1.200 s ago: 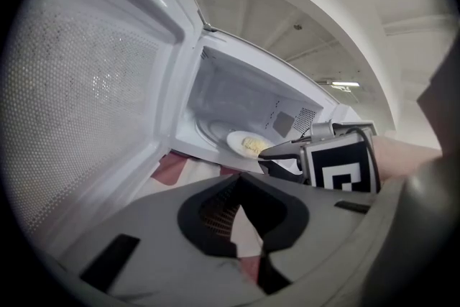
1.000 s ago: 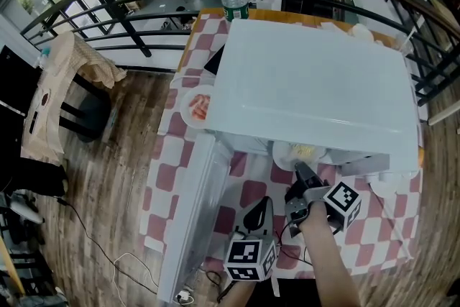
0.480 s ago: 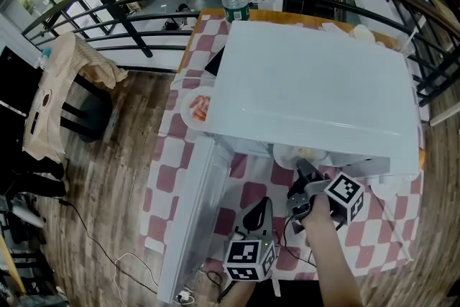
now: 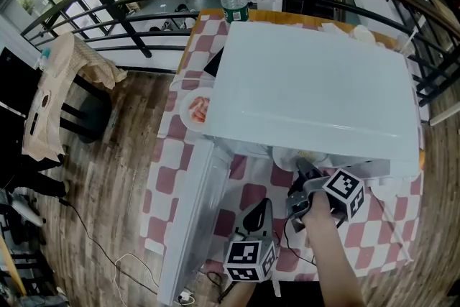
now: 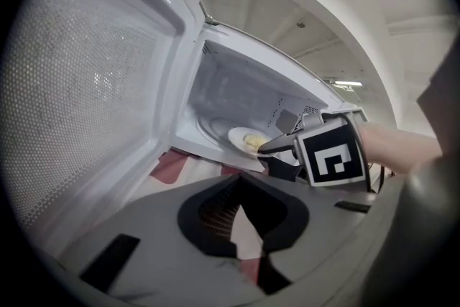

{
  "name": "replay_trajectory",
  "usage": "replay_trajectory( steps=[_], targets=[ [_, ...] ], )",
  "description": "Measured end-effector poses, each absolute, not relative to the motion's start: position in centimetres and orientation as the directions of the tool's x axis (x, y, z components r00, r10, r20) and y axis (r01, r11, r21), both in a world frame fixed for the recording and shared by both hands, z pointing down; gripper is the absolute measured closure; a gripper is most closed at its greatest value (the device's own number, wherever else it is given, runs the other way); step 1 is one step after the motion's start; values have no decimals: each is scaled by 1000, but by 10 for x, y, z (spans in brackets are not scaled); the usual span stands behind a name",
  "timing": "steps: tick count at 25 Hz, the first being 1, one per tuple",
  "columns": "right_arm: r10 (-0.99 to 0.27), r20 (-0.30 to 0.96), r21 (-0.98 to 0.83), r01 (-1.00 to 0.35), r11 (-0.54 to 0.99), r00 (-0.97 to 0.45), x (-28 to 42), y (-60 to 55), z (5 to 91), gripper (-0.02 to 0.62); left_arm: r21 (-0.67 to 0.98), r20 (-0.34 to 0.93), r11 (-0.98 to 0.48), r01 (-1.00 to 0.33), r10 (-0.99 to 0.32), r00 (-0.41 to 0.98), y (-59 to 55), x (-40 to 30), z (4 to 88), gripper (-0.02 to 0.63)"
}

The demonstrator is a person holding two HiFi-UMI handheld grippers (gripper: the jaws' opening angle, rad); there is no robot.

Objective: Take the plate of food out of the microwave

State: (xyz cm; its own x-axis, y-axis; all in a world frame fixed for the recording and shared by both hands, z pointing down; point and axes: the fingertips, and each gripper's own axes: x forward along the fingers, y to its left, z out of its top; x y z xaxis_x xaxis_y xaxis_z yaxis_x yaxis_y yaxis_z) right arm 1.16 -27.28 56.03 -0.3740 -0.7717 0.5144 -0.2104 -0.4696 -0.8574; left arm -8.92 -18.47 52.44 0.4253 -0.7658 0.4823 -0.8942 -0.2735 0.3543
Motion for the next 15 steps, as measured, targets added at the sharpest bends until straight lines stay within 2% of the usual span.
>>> replay_trajectory(
  steps=[4, 15],
  targets=[
    [-787, 495, -869, -194, -456, -367, 13, -272, 558, 572, 354, 483, -272, -895, -767, 424, -185, -89, 524, 594],
    [-821, 408, -912, -135, -388, -398, 11, -256, 552, 571, 353, 474, -270, -896, -774, 420, -182, -90, 520, 594]
  ],
)
